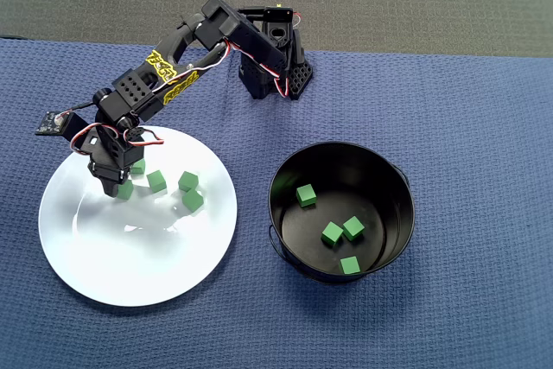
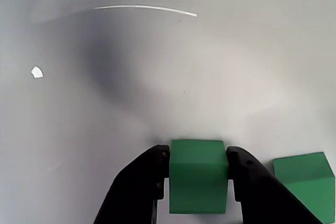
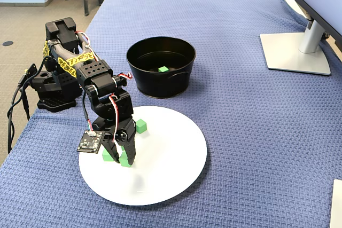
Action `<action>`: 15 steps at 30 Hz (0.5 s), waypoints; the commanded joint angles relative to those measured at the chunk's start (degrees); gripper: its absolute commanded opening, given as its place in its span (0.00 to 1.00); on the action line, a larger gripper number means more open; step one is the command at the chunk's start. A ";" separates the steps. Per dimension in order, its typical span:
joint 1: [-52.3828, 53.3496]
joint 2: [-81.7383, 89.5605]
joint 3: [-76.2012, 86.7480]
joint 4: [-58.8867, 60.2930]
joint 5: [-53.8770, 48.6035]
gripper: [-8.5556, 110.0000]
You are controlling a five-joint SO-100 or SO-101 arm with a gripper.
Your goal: Pick up the green cubes from the white plate and place them in the black recipient
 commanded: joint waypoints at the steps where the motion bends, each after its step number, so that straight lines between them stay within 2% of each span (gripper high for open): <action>1: 0.70 2.37 0.35 -1.58 -0.35 0.07; 9: 1.58 9.49 0.88 0.53 3.52 0.07; 15: 0.44 18.02 -0.26 7.21 8.70 0.07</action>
